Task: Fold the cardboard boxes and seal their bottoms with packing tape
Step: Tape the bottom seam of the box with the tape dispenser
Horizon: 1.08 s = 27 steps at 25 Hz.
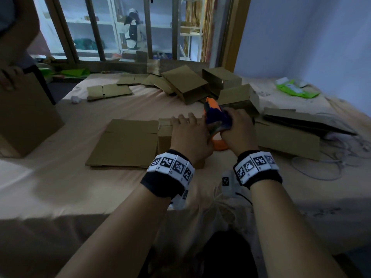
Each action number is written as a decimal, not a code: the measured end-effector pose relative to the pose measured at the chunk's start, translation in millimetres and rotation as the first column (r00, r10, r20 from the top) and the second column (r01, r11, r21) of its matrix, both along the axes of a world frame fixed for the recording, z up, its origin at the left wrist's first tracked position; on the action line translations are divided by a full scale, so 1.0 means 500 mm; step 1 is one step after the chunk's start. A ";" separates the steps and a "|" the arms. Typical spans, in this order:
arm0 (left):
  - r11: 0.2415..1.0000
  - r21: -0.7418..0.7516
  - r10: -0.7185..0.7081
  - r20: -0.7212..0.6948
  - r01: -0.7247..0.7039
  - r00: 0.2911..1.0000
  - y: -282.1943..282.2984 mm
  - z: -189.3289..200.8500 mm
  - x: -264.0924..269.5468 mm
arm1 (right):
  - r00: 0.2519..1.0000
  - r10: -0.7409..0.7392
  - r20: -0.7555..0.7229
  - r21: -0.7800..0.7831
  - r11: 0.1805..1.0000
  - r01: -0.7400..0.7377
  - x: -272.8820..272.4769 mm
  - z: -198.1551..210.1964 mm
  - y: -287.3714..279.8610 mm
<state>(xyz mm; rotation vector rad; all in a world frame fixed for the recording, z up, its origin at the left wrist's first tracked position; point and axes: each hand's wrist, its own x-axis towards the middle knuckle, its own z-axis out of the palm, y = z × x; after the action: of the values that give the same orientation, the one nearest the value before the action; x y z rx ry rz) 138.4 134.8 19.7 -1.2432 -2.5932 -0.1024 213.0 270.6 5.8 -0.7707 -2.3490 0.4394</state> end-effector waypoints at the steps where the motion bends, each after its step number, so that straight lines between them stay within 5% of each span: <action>1: 1.000 0.008 -0.004 0.001 0.004 1.000 -0.003 -0.001 0.000 | 0.999 0.026 -0.025 -0.025 0.999 -0.027 -0.007 -0.002 -0.007; 12: 0.996 0.085 0.000 -0.013 0.001 1.000 0.011 -0.012 -0.010 | 0.947 -0.083 -0.309 -0.314 0.949 -0.020 -0.013 -0.052 0.024; 18: 0.999 0.043 0.024 0.032 -0.025 0.999 0.000 -0.003 -0.015 | 0.943 -0.052 -0.328 -0.274 0.961 -0.042 -0.023 -0.049 0.018; 27: 0.999 0.044 0.006 -0.003 -0.006 1.000 0.006 -0.003 -0.009 | 0.992 -0.026 -0.127 -0.031 0.999 0.022 -0.002 -0.063 0.045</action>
<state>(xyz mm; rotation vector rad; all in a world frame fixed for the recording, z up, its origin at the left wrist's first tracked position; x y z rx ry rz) 134.0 138.0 18.2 -1.2193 -2.5776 -0.1549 212.1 293.1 -25.4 -0.7612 -2.2169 0.4994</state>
